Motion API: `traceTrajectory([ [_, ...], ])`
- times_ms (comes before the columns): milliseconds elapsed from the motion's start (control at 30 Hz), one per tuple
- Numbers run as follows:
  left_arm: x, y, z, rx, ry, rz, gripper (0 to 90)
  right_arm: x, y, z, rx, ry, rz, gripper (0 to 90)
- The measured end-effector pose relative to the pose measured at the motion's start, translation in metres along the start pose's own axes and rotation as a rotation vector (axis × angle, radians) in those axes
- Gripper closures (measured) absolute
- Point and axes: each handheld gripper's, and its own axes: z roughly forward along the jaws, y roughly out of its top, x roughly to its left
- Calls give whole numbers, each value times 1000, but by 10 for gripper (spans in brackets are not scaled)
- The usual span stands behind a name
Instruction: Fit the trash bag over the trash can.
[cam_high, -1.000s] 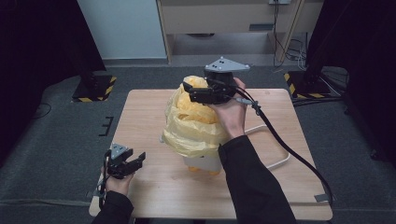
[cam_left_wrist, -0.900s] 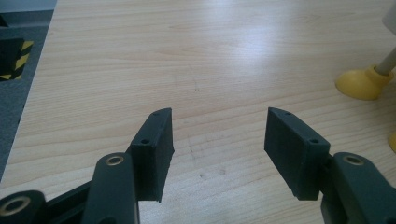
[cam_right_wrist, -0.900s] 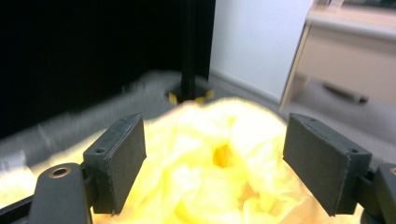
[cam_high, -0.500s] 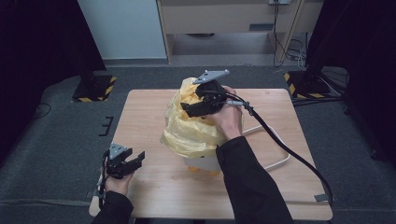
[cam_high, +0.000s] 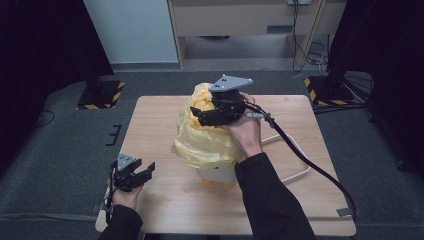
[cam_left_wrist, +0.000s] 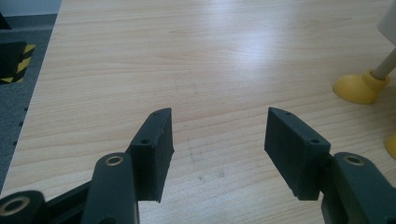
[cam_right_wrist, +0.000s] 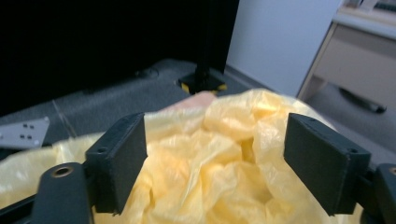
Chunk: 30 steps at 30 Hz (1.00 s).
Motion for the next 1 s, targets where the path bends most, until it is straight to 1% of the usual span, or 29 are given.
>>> traceTrajectory([
  [33,0,0,0,-1,0,0,416,-1,-2,1,22,7,31,265],
  [67,0,0,0,0,0,1,416,-2,-4,2,33,17,52,291],
  [100,0,0,0,2,0,1,415,-2,-6,3,58,27,68,322],
  [167,0,0,1,3,0,1,415,-3,-7,6,101,36,76,324],
  [200,0,0,1,4,0,2,415,-3,-8,8,129,46,90,318],
  [267,-1,0,1,4,0,6,416,-5,-10,12,177,42,98,301],
  [333,-1,0,1,5,0,8,416,-5,-12,16,211,20,88,274],
  [400,-1,0,1,6,-1,7,415,-5,-15,22,265,10,66,249],
  [433,-1,0,1,6,-1,7,416,-5,-17,24,289,0,38,236],
  [500,-1,0,1,5,-3,8,415,-6,-19,28,313,-8,22,220],
  [600,0,0,1,3,-4,5,414,-5,-20,31,335,2,15,185],
  [667,0,0,0,2,-6,3,413,-5,-20,31,335,21,5,154],
  [700,0,0,0,2,-4,2,412,-5,-19,29,326,29,11,148],
  [733,0,0,0,1,-4,2,411,-4,-17,27,307,37,30,138],
  [767,0,0,0,0,-3,2,411,-5,-16,24,282,43,27,130],
  [800,1,0,0,1,-3,2,411,-5,-13,20,251,39,30,125],
  [833,1,0,0,2,-2,1,411,-5,-11,17,229,36,41,118],
  [867,1,0,0,2,-1,2,411,-6,-9,15,206,34,41,114],
  [933,0,0,0,1,-2,3,411,-5,-6,10,151,34,64,110],
  [967,0,0,0,2,-2,3,411,-5,-3,6,109,29,77,106],
  [1000,0,0,0,3,-2,4,411,-5,-2,4,89,26,86,106],
])
